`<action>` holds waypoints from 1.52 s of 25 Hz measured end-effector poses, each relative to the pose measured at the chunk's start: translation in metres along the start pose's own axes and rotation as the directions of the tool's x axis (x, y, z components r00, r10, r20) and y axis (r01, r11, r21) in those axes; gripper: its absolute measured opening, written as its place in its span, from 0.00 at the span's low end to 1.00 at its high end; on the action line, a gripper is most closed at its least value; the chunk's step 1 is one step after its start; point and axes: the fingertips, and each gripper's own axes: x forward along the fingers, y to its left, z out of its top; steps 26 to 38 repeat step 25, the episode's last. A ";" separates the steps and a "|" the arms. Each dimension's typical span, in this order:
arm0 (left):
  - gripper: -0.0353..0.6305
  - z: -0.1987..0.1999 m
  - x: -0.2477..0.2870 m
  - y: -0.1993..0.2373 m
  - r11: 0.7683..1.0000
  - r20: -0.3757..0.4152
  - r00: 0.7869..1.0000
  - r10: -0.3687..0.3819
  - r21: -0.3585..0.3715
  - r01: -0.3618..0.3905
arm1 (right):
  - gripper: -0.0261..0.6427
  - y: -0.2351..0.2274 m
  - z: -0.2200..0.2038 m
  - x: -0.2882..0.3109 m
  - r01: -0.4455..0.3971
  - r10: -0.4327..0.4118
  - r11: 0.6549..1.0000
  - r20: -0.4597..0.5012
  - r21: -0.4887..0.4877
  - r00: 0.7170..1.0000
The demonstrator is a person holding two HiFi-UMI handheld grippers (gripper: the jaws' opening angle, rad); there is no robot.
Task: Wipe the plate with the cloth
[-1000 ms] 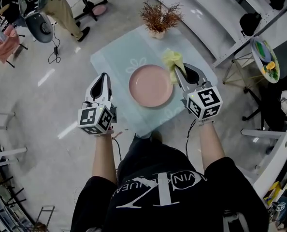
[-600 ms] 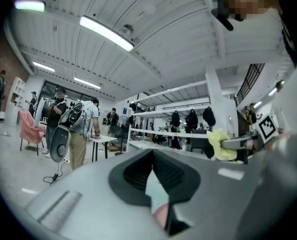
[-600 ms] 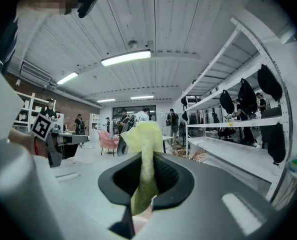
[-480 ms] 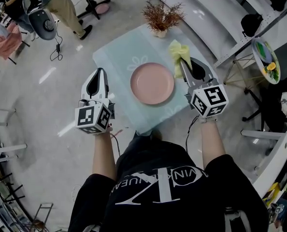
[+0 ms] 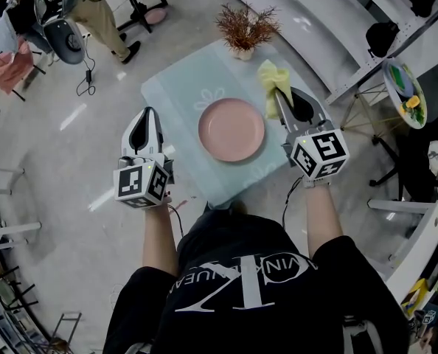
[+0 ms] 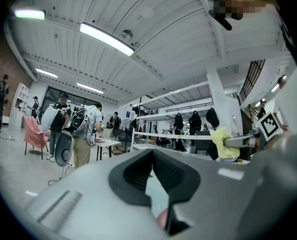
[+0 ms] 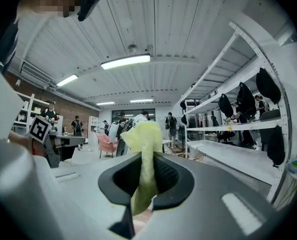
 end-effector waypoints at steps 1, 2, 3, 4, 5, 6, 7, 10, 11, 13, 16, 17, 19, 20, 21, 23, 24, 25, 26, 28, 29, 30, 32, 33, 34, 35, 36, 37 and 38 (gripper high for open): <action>0.05 0.000 0.000 0.000 1.000 0.000 1.000 0.002 0.000 -0.002 | 0.10 0.000 0.000 0.000 -0.002 0.002 1.000 0.001 0.001 1.000; 0.05 0.000 0.000 0.000 1.000 0.000 1.000 0.003 0.001 -0.003 | 0.10 0.000 0.000 0.000 -0.002 0.002 1.000 0.002 0.001 1.000; 0.05 0.000 0.001 0.000 1.000 -0.001 1.000 0.004 0.002 -0.004 | 0.10 0.000 0.001 0.000 -0.002 0.002 1.000 0.003 0.000 1.000; 0.05 0.000 0.000 0.000 1.000 -0.001 1.000 0.004 0.003 -0.004 | 0.10 0.000 0.001 0.000 -0.001 0.001 1.000 0.004 0.000 1.000; 0.05 0.000 0.000 0.000 1.000 -0.001 1.000 0.004 0.004 -0.004 | 0.10 0.000 0.001 0.000 -0.001 0.001 1.000 0.005 0.000 1.000; 0.05 0.001 0.000 0.000 1.000 -0.003 1.000 0.004 0.005 -0.004 | 0.10 0.000 0.002 0.000 0.000 0.000 1.000 0.005 -0.001 1.000; 0.05 0.001 -0.001 0.000 1.000 -0.004 1.000 0.004 0.006 -0.004 | 0.10 0.000 0.002 0.000 0.000 0.000 1.000 0.006 0.000 1.000; 0.05 -0.002 -0.001 0.000 1.000 -0.009 1.000 0.003 0.006 -0.003 | 0.10 0.000 0.002 -0.001 0.001 -0.001 1.000 0.007 0.003 1.000; 0.05 -0.003 -0.001 0.000 1.000 -0.010 1.000 0.004 0.006 -0.004 | 0.10 0.000 0.001 -0.001 0.001 -0.001 1.000 0.008 0.005 1.000; 0.05 -0.004 0.000 0.000 1.000 -0.013 1.000 0.006 0.006 -0.006 | 0.10 -0.001 0.001 -0.001 0.002 -0.002 1.000 0.009 0.008 1.000; 0.05 -0.005 0.000 0.001 1.000 -0.017 1.000 0.008 0.009 -0.008 | 0.10 -0.002 0.001 0.000 0.006 -0.006 1.000 0.010 0.014 1.000; 0.05 -0.005 0.000 0.001 1.000 -0.019 1.000 0.010 0.009 -0.009 | 0.10 -0.002 0.001 0.000 0.007 -0.008 1.000 0.011 0.016 1.000; 0.05 -0.006 -0.001 0.002 1.000 -0.023 1.000 0.013 0.009 -0.013 | 0.10 -0.002 0.002 0.000 0.008 -0.008 1.000 0.011 0.020 1.000; 0.05 -0.007 -0.002 0.002 1.000 -0.025 1.000 0.014 0.008 -0.014 | 0.10 -0.001 0.001 0.000 0.008 -0.008 1.000 0.011 0.021 1.000; 0.05 -0.007 -0.002 0.002 1.000 -0.027 1.000 0.015 0.008 -0.015 | 0.10 -0.001 0.001 -0.001 0.007 -0.007 1.000 0.011 0.022 1.000; 0.05 -0.009 -0.003 0.002 1.000 -0.031 0.999 0.016 0.009 -0.016 | 0.10 -0.002 0.000 -0.001 0.007 -0.007 1.000 0.010 0.024 1.000; 0.05 -0.009 -0.003 0.002 1.000 -0.032 0.999 0.017 0.009 -0.017 | 0.10 -0.002 -0.001 -0.001 0.006 -0.006 1.000 0.010 0.026 1.000; 0.05 -0.010 -0.003 0.002 1.000 -0.034 0.999 0.018 0.010 -0.018 | 0.10 -0.002 -0.001 -0.001 0.006 -0.006 1.000 0.010 0.027 1.000; 0.05 -0.010 -0.003 0.002 1.000 -0.034 0.999 0.018 0.010 -0.018 | 0.10 -0.002 -0.001 -0.001 0.006 -0.006 1.000 0.010 0.027 1.000; 0.05 -0.010 -0.003 0.002 1.000 -0.034 0.999 0.018 0.010 -0.018 | 0.10 -0.002 -0.001 -0.001 0.006 -0.006 1.000 0.010 0.027 1.000; 0.05 -0.010 -0.003 0.002 1.000 -0.034 0.999 0.018 0.010 -0.018 | 0.10 -0.002 -0.001 -0.001 0.006 -0.006 1.000 0.010 0.027 1.000; 0.05 -0.010 -0.003 0.002 1.000 -0.034 0.999 0.018 0.010 -0.018 | 0.10 -0.002 -0.001 -0.001 0.006 -0.006 1.000 0.010 0.027 1.000; 0.05 -0.010 -0.003 0.002 1.000 -0.034 0.999 0.018 0.010 -0.018 | 0.10 -0.002 -0.001 -0.001 0.006 -0.006 1.000 0.010 0.027 1.000; 0.05 -0.010 -0.003 0.002 1.000 -0.034 0.999 0.018 0.010 -0.018 | 0.10 -0.002 -0.001 -0.001 0.006 -0.006 1.000 0.010 0.027 1.000; 0.05 -0.010 -0.003 0.002 1.000 -0.034 0.999 0.018 0.010 -0.018 | 0.10 -0.002 -0.001 -0.001 0.006 -0.006 1.000 0.010 0.027 1.000; 0.05 -0.010 -0.003 0.002 1.000 -0.034 0.999 0.018 0.010 -0.018 | 0.10 -0.002 -0.001 -0.001 0.006 -0.006 1.000 0.010 0.027 1.000; 0.05 -0.010 -0.003 0.002 1.000 -0.034 0.999 0.018 0.010 -0.018 | 0.10 -0.002 -0.001 -0.001 0.006 -0.006 1.000 0.010 0.027 1.000; 0.05 -0.010 -0.003 0.002 1.000 -0.034 0.999 0.018 0.010 -0.018 | 0.10 -0.002 -0.001 -0.001 0.006 -0.006 1.000 0.010 0.027 1.000; 0.05 -0.010 -0.003 0.002 1.000 -0.034 0.999 0.018 0.010 -0.018 | 0.10 -0.002 -0.001 -0.001 0.006 -0.006 1.000 0.010 0.027 1.000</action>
